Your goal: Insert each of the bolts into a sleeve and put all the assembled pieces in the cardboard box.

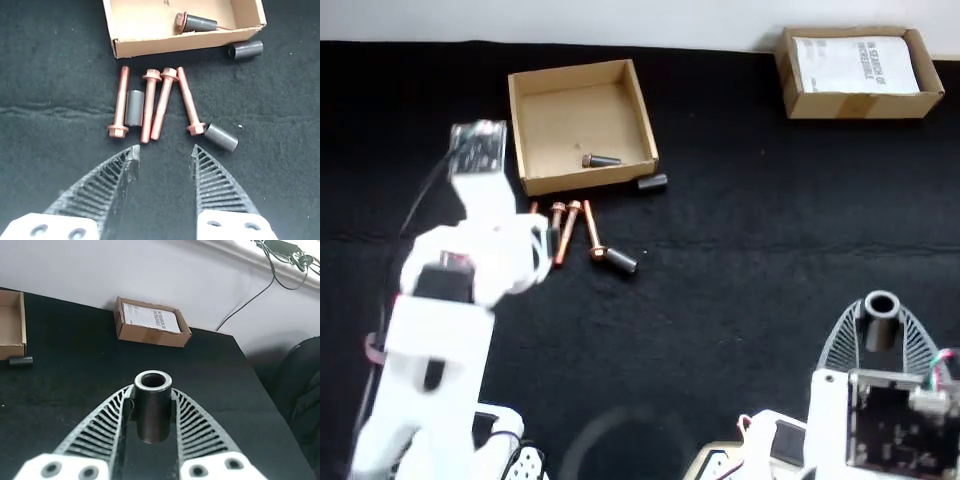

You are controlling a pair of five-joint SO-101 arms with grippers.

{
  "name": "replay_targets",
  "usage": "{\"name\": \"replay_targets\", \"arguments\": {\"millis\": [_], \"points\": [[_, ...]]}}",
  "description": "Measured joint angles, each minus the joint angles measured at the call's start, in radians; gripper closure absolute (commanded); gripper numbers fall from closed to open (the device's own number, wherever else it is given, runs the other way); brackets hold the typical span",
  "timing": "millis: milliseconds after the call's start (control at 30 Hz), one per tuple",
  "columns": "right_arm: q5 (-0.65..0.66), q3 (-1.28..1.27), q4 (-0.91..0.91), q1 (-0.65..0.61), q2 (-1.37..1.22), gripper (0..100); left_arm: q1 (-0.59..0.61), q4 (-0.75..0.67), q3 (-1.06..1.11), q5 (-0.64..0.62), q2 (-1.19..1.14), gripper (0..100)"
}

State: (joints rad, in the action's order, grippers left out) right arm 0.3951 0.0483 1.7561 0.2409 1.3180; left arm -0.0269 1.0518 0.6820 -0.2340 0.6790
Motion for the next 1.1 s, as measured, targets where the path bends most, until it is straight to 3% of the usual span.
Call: {"name": "replay_targets", "arguments": {"millis": [400,733,1100], "points": [[0.000,-0.293,0.000,0.011,0.250,99.2,-0.095,0.000,-0.404,0.069,-0.641,82],[0.000,-0.450,-0.112,0.012,0.305,99.2,-0.094,0.000,-0.605,0.072,-0.967,82],[0.000,-0.549,-0.195,0.012,0.305,99.2,-0.012,0.002,-0.859,0.072,-1.221,82]]}}
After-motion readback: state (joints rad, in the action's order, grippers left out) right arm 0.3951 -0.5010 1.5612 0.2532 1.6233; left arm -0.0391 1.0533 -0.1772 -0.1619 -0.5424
